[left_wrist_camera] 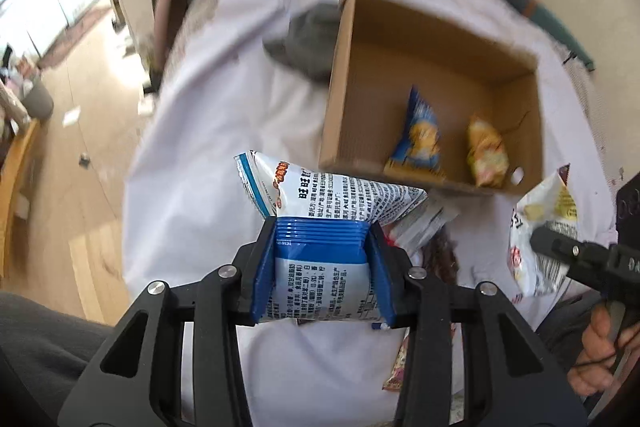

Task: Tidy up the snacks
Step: 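Lower both bags into the box and open both tools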

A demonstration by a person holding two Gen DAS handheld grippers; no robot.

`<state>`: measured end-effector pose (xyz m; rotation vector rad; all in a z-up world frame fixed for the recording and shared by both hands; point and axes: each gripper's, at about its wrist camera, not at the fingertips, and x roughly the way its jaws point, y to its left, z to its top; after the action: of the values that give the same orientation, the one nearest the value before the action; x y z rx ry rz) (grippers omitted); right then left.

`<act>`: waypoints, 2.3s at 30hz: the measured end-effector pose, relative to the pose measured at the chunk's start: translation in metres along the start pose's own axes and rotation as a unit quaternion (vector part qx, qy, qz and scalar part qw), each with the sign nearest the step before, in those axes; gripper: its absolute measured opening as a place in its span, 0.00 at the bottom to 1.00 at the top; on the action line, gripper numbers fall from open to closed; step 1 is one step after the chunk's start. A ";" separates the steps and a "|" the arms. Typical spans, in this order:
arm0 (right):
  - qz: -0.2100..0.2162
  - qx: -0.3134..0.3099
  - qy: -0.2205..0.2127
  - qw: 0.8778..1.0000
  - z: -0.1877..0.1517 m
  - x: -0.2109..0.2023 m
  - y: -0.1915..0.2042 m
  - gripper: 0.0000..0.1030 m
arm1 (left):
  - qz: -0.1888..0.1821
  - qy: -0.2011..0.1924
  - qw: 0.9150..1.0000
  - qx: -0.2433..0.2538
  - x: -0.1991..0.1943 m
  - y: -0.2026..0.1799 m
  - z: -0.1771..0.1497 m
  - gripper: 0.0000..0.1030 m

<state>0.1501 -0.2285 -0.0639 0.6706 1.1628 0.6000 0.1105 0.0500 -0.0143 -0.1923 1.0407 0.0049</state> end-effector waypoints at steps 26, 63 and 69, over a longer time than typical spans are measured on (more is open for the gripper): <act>-0.123 -0.062 -0.079 0.987 0.078 0.015 -0.002 0.32 | -0.011 -0.068 0.992 0.108 0.057 -0.083 0.080 0.37; -0.158 -0.080 -0.116 0.977 0.079 0.018 0.002 0.90 | -0.006 -0.073 0.992 0.105 0.070 -0.086 0.076 0.83; -0.151 -0.078 -0.114 0.979 0.080 0.015 0.005 0.91 | -0.008 -0.078 0.992 0.097 0.066 -0.080 0.078 0.87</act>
<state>0.2303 -0.2274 -0.0500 0.4044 0.9677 0.3418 0.2186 -0.0218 -0.0203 -0.0232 0.8778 -0.0940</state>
